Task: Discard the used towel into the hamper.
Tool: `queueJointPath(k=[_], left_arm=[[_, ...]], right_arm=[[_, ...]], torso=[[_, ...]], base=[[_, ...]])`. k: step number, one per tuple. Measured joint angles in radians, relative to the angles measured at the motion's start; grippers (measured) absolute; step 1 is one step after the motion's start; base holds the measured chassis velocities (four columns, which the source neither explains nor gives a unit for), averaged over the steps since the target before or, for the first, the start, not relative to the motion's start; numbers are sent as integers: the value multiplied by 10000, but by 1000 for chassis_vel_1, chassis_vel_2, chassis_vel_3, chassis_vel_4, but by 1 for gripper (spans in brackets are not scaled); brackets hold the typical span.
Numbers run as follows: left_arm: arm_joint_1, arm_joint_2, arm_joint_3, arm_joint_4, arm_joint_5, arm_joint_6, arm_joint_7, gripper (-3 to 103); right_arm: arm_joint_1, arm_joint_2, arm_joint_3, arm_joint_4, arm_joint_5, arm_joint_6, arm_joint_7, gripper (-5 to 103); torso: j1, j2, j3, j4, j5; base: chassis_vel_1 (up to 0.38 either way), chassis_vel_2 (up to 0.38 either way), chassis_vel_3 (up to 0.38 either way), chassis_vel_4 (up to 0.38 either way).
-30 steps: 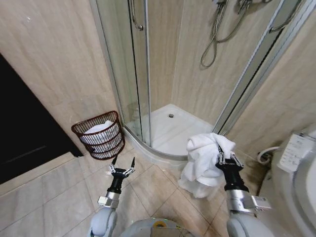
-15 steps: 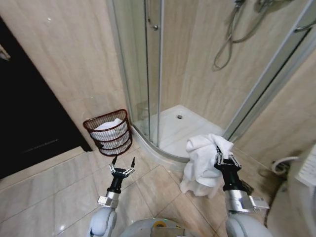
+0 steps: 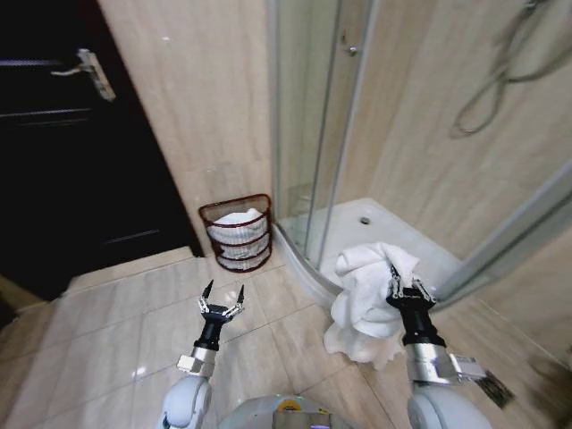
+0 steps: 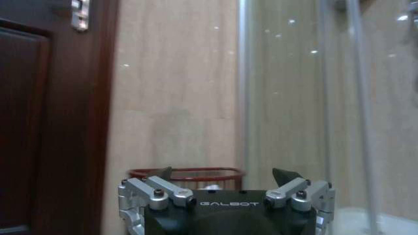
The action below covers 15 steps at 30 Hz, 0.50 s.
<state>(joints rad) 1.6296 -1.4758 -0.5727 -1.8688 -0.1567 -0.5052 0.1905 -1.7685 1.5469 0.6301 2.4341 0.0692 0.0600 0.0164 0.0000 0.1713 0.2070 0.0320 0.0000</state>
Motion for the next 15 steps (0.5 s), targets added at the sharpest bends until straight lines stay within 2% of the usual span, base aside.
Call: queueJointPath(k=[15], left_arm=[[-3, -52, -4, -7, 100, 68, -17, 100]], right_arm=[[103, -47, 67, -5, -1, -86, -141, 9]], torso=[[3, 17, 12, 0, 0]], base=[[126, 119, 127, 121]])
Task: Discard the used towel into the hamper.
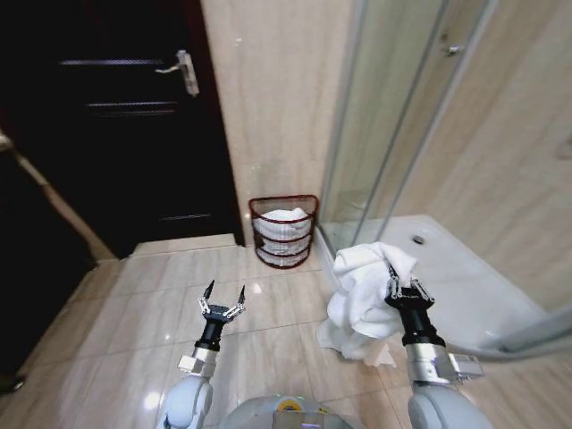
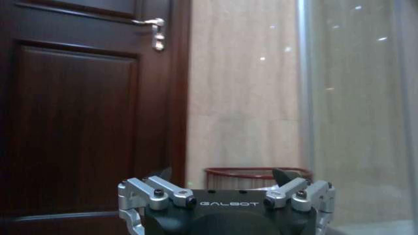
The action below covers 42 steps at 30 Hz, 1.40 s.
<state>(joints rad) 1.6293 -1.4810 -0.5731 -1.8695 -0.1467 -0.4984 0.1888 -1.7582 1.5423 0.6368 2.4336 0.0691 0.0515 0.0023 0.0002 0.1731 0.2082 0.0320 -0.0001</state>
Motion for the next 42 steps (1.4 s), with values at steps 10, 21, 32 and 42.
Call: queueJointPath(k=[10, 21, 32, 42], left_arm=[[-13, -4, 11, -60, 31, 163, -170, 100], [-21, 1, 5, -91, 31, 207, -204, 100], [-74, -5, 7, -89, 50, 211, -205, 100], [-68, 23, -60, 131, 40, -304, 151, 100]], right_arm=[[5, 3, 5, -63, -18, -3, -15, 9], [-21, 6, 12, -103, -15, 83, -16, 9], [128, -24, 34, -97, 7, 73, -9, 9], [144, -12, 71, -101, 5, 0, -298, 9]], torso=[[74, 250, 170, -1, 1], [226, 716, 491, 0, 1], [381, 1175, 794, 1, 1], [501, 1458, 956, 1, 0]], base=[[51, 45, 48, 59], [0, 0, 0, 0], [0, 0, 0, 0], [0, 0, 0, 0]])
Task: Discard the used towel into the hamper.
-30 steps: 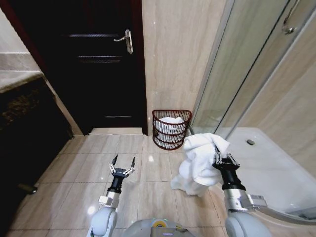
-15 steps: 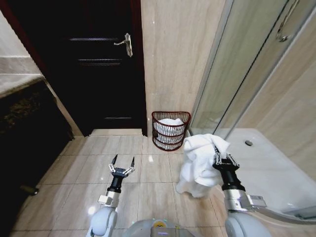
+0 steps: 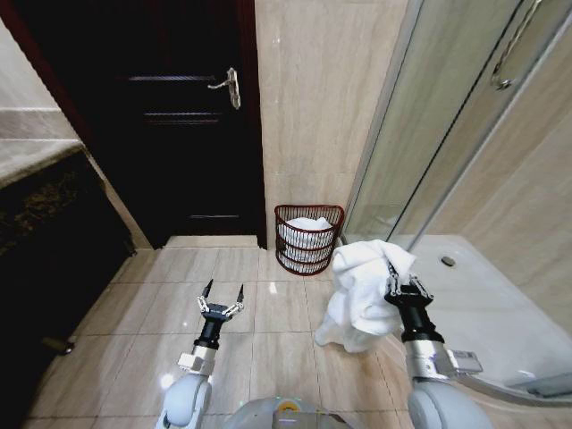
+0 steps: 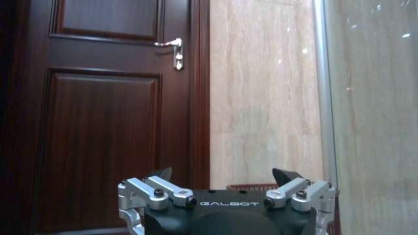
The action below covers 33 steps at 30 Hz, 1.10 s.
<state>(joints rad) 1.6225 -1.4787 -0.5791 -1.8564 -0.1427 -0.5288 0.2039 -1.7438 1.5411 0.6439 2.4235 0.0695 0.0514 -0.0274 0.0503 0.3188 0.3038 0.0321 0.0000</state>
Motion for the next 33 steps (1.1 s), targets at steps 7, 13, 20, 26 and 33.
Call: queueJointPath(k=[7, 13, 20, 26, 33], left_arm=[[8, 4, -26, 30, -75, -107, -63, 100], [-9, 38, -42, 29, -75, -103, -144, 100], [-55, 59, -18, 91, -74, -95, -170, 100], [-62, 109, -16, 95, -55, 46, -282, 100], [-120, 134, -15, 98, -64, 181, -290, 100]], right_arm=[[51, 18, 23, -32, 2, -12, -197, 9], [136, 46, 21, -55, -23, -46, -208, 9], [117, 65, -25, -46, -61, -78, -168, 9], [234, 90, -94, -40, -64, -131, -87, 9], [539, 72, -119, -49, -69, -315, -73, 9]], torso=[[12, 21, 4, 0, 0], [10, 3, -6, 0, 1], [0, -23, -22, -2, -3], [3, -31, -21, 0, 0], [102, 230, 127, 0, 0]], base=[[-11, 16, 8, -12], [-85, 117, 105, -103], [-187, 194, 187, -193], [-131, 152, 152, -142], [-10, -2, 2, -7]])
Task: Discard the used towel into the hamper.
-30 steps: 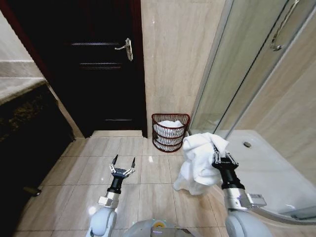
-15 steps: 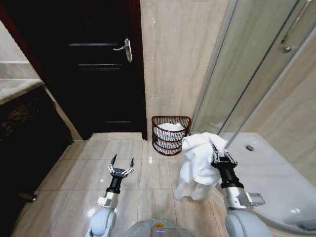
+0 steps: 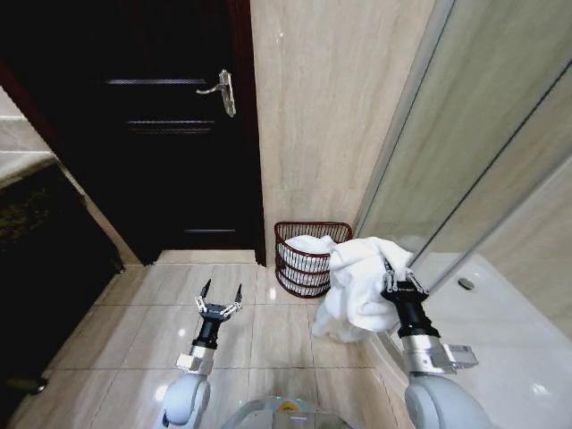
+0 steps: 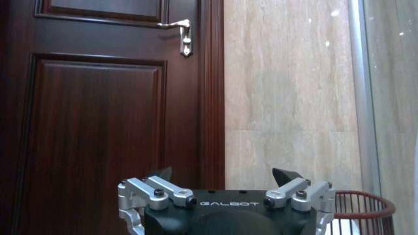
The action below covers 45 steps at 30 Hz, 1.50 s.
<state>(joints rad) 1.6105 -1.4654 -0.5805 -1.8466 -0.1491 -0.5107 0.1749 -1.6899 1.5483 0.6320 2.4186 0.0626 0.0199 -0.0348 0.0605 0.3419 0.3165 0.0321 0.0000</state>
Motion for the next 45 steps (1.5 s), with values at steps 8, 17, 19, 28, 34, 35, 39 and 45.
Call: queueJointPath(k=[8, 17, 19, 28, 34, 35, 39, 45], left_arm=[[-29, 3, 1, 16, 37, 130, 12, 100], [-50, -4, -42, -35, -8, 288, -15, 100], [-31, 64, -103, -26, -28, 306, -27, 100], [113, 50, -365, 87, 76, 333, -56, 100], [163, 23, -547, 104, 161, 335, -66, 100], [170, 26, -578, 104, 163, 340, -67, 100], [188, 26, -728, 104, 146, 365, -71, 100], [191, -95, -719, -64, 80, 452, -258, 100]], right_arm=[[386, -82, -27, -143, 32, -134, -49, 9], [1623, -538, -57, -491, 594, -955, -181, 9], [2477, -906, -127, -769, 1209, -1544, -201, 9], [5792, -2224, -612, -1205, 3091, -2863, -20, 9], [7882, -3031, -893, -1856, 4085, -3466, 149, 9], [8278, -3144, -936, -2011, 4248, -3547, 164, 9], [9728, -3535, -1216, -2813, 4720, -3658, 238, 9], [12031, -3852, -2020, -4571, 5416, -3616, 530, 9]], torso=[[111, 315, 214, -1, -1], [240, 671, 439, -2, -1], [258, 718, 474, 0, 3], [262, 728, 479, 2, 0], [255, 709, 469, 1, 2], [254, 706, 466, 0, 2], [250, 697, 459, -1, 0], [245, 680, 451, 0, -1]], base=[[4, -8, -5, 5], [0, 0, 0, 0], [0, 0, 0, 0], [0, 0, 0, 0], [0, 0, 0, 0], [0, 0, 0, 0], [0, 0, 0, 0], [0, 0, 0, 0]])
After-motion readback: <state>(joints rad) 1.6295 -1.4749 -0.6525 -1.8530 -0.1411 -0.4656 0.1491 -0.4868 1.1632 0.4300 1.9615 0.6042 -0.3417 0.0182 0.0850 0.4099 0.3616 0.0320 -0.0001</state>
